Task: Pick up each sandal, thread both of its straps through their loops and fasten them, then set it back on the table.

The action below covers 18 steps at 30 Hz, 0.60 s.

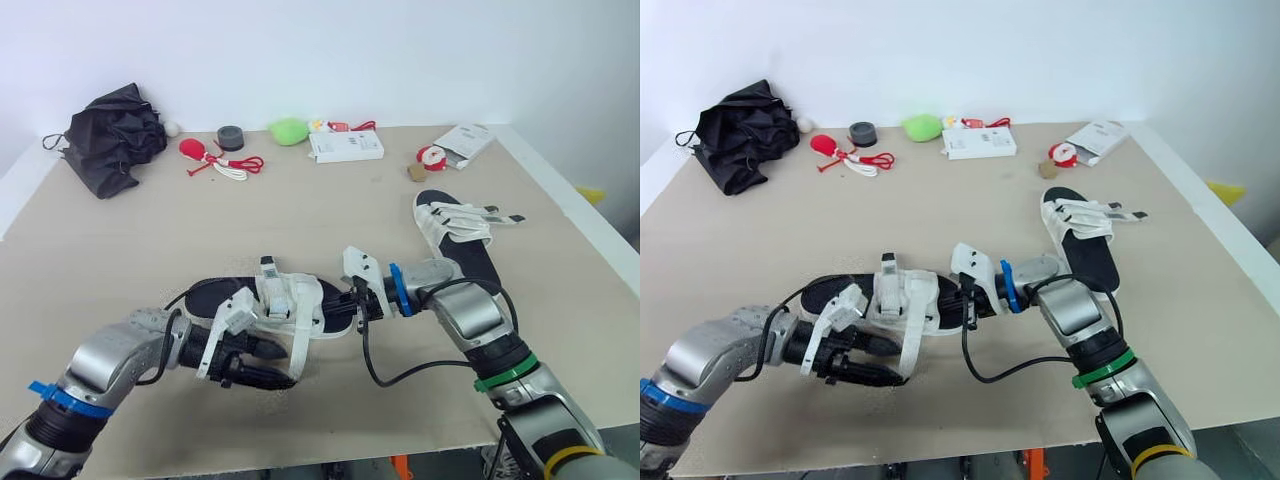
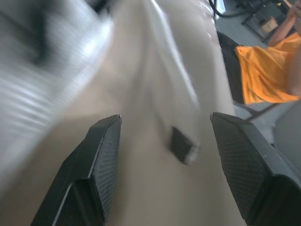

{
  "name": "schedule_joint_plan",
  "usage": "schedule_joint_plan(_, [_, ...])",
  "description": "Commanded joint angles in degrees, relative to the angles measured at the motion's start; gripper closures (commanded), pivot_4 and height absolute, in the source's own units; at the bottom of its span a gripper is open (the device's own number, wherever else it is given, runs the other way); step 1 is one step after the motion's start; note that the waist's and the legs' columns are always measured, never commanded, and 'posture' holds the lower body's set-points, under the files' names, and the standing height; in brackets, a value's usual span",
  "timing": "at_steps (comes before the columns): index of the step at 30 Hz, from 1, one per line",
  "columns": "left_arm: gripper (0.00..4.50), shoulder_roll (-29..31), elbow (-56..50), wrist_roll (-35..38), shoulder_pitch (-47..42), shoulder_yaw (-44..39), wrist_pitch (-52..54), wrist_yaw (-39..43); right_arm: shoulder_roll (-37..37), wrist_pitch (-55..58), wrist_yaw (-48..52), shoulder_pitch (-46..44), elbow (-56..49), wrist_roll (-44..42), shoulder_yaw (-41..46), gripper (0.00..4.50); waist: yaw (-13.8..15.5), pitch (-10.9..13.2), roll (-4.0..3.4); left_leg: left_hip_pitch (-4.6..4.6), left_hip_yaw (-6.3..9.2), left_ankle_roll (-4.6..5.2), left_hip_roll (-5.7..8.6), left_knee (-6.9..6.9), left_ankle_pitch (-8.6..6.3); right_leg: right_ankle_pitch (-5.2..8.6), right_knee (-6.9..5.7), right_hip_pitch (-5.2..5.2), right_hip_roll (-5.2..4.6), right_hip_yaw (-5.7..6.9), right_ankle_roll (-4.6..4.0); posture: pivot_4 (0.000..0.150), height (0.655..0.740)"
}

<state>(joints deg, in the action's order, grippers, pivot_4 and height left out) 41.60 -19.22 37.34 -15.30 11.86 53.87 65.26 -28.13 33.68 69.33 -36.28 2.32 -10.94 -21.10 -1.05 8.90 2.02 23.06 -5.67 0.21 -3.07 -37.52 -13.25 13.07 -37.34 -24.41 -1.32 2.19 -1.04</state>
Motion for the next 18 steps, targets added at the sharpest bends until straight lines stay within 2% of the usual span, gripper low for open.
schedule_joint_plan(1, [1.40,-2.33,-1.98,5.67,-1.78,-3.09,7.13,-4.33,-0.61,2.06,-0.08,1.78,0.33,0.62,-2.23,4.50,0.03,0.00,-0.01,-0.01,0.02,0.00,0.00,0.00,0.01,-0.01,-0.01,0.01,0.00,0.01,0.01,0.150,0.7400])
schedule_joint_plan(6, [1.40,-4.25,-2.38,9.28,-4.05,-3.96,12.96,-8.49,-0.61,2.38,-0.14,1.11,0.74,0.59,-2.26,4.50,0.00,-0.01,0.00,-0.01,0.04,0.00,0.03,-0.05,0.03,-0.04,-0.01,0.05,0.01,0.01,0.08,0.150,0.7400])
schedule_joint_plan(18, [1.40,-5.02,-2.02,9.99,-2.10,-3.23,12.56,-10.95,-1.44,3.89,0.04,1.10,-0.70,0.12,-2.36,4.50,0.01,-0.01,0.00,-0.01,0.05,-0.01,0.04,-0.04,0.02,-0.04,-0.01,0.04,-0.01,0.01,0.04,0.150,0.7400])
